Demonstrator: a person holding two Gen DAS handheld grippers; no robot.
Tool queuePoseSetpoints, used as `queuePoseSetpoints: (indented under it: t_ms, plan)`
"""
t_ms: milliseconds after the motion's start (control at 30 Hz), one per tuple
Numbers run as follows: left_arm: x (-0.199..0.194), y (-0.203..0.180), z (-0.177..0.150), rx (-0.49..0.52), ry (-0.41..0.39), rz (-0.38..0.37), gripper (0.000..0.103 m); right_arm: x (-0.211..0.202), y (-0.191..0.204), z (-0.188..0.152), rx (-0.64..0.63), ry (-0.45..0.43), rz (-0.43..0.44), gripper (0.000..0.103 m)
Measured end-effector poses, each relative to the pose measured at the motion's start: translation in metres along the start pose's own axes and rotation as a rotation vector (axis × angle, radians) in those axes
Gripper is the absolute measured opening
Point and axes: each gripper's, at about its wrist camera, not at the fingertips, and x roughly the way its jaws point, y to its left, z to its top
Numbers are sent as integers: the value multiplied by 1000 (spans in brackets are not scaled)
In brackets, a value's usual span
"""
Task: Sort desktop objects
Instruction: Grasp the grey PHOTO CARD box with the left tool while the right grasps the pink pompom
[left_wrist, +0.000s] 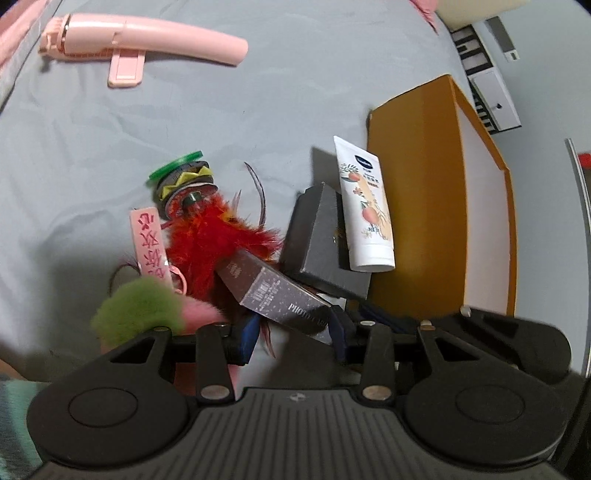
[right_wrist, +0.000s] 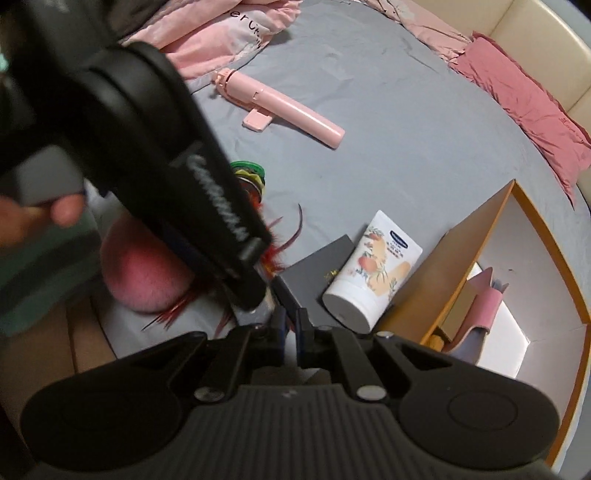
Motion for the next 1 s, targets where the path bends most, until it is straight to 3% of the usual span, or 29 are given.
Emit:
queuePoseSetpoints:
  t_ms: [200, 333, 367, 433, 467, 600, 700, 767, 1000]
  plan:
    - [14, -10, 3, -41, 6, 10, 50, 1, 2, -6, -11, 12, 43, 7]
    - [13, -11, 4, -64, -3, 16, 50, 1, 9, -8, -54, 6, 6, 11]
    - [11, -10, 4, -64, -8, 22, 50, -1, 8, -8, -55, 1, 15, 14]
    - [6, -7, 3, -76, -27, 33, 50, -6, 8, -7, -66, -14, 17, 39]
    - [4, -6, 4, -81, -32, 37, 50, -7, 8, -6, -86, -16, 6, 44]
    - [-1, -2, 3, -96, -38, 37, 50, 3, 15, -4, -153, 13, 4, 43]
    - [-2, 3, 2, -117, -38, 23, 50, 13, 22, -3, -180, 41, -3, 29]
    - [-4, 6, 0, -129, -35, 15, 50, 15, 25, -3, -169, 48, -3, 29]
    - [-1, 2, -2, -95, -32, 65, 50, 4, 21, -1, 68, 37, 115, 26]
